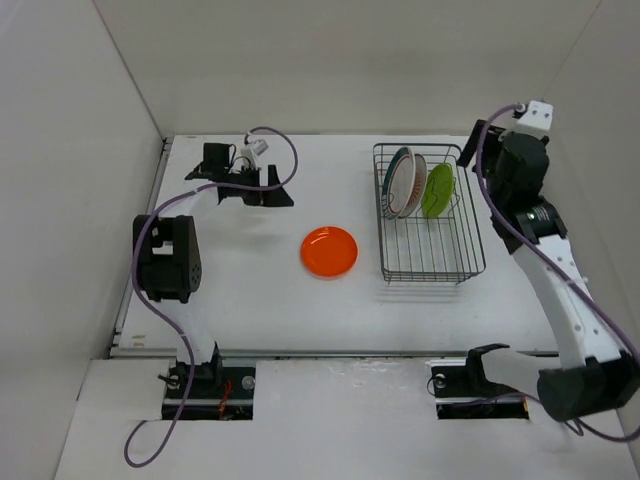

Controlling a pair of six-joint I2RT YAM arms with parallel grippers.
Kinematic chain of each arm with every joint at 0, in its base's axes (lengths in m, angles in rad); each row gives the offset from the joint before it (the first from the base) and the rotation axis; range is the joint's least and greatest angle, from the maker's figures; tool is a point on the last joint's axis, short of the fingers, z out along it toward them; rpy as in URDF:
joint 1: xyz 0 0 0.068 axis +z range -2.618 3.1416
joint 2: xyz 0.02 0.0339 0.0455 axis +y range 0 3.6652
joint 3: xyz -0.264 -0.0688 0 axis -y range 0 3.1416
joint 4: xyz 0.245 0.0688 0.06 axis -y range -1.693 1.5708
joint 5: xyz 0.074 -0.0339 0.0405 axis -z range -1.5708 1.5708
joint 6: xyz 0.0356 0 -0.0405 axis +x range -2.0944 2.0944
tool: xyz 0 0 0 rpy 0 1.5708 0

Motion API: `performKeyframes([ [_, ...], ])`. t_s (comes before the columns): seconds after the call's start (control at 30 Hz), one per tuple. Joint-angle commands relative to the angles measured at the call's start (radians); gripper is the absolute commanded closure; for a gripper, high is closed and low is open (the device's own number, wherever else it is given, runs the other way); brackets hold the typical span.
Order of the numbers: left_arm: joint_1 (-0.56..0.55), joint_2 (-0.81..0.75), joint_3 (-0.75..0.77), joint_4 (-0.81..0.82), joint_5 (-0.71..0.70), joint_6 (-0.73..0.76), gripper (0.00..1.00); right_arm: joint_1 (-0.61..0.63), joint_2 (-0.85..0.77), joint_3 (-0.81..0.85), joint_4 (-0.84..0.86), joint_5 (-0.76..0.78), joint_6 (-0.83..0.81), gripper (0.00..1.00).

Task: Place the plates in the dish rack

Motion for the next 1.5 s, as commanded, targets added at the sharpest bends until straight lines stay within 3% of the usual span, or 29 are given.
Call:
performKeyframes([
  [0.0, -0.018, 0.058, 0.02, -0.133, 0.091, 0.088, 0.0, 0.02, -0.125, -0.006, -0.004, -0.059, 0.019, 0.14],
  [0.13, -0.073, 0.133, 0.03, -0.209, 0.128, 0.14, 0.0, 0.029, -0.168, 0.023, -0.051, -0.14, 0.028, 0.12],
  [0.37, -0.161, 0.163, -0.05, -0.145, 0.087, 0.097, 0.0, 0.059, -0.223, 0.017, -0.099, -0.16, 0.051, 0.11],
  [0.5, -0.175, 0.172, -0.095, -0.079, 0.045, 0.05, 0.03, 0.069, -0.257, 0.005, -0.102, -0.16, 0.063, 0.11],
  [0.63, -0.184, 0.21, -0.095, -0.069, 0.024, 0.025, 0.12, 0.079, -0.3, 0.025, -0.125, -0.16, 0.063, 0.11],
  [0.93, -0.215, 0.239, -0.095, -0.036, -0.07, -0.026, 0.39, 0.089, -0.357, 0.036, -0.125, -0.18, 0.072, 0.11],
  [1.07, -0.224, 0.261, -0.075, -0.046, -0.08, -0.026, 0.66, 0.089, -0.357, 0.011, -0.116, -0.18, 0.072, 0.1],
  [1.1, -0.224, 0.27, -0.066, -0.057, -0.093, -0.026, 0.81, 0.089, -0.347, 0.002, -0.116, -0.192, 0.083, 0.1],
  [1.2, -0.233, 0.281, -0.049, -0.068, -0.102, -0.026, 1.0, 0.089, -0.347, -0.01, -0.091, -0.206, 0.083, 0.1],
  [1.37, -0.233, 0.281, 0.0, -0.1, -0.116, -0.02, 1.0, 0.089, -0.347, -0.033, -0.07, -0.253, 0.083, 0.09],
  [1.47, -0.22, 0.235, 0.057, -0.163, -0.05, 0.023, 1.0, 0.089, -0.347, -0.064, -0.03, -0.347, 0.083, 0.06],
])
